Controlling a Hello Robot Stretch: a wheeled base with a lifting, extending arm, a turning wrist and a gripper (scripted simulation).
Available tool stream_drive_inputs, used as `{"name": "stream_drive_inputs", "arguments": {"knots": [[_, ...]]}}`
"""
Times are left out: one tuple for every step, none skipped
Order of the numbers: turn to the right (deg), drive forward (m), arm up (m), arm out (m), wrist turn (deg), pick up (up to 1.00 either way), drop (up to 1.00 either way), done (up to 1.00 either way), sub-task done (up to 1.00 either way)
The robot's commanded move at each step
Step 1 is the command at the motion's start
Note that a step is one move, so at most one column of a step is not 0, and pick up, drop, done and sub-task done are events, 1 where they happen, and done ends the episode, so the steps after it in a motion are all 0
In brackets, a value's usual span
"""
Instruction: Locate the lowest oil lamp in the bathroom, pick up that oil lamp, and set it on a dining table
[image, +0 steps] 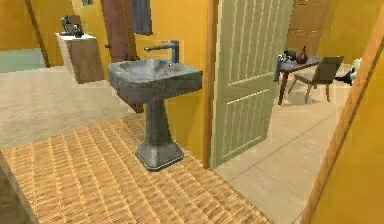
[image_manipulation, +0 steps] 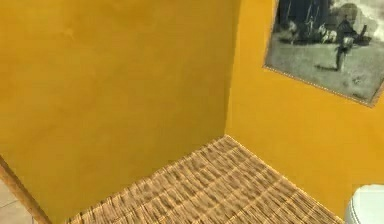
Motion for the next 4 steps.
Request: {"name": "stream_drive_inputs", "arguments": {"knots": [[0.0, 0.75, 0.00, 0.00, 0.0, 0.00, 0.00, 0.00, 0.00], [-45.0, 0.00, 0.00, 0.00, 0.0, 0.00, 0.00, 0.00, 0.00], [-45.0, 0.00, 0.00, 0.00, 0.0, 0.00, 0.00, 0.00, 0.00], [-9.0, 0.00, 0.00, 0.00, 0.0, 0.00, 0.00, 0.00, 0.00]]}}
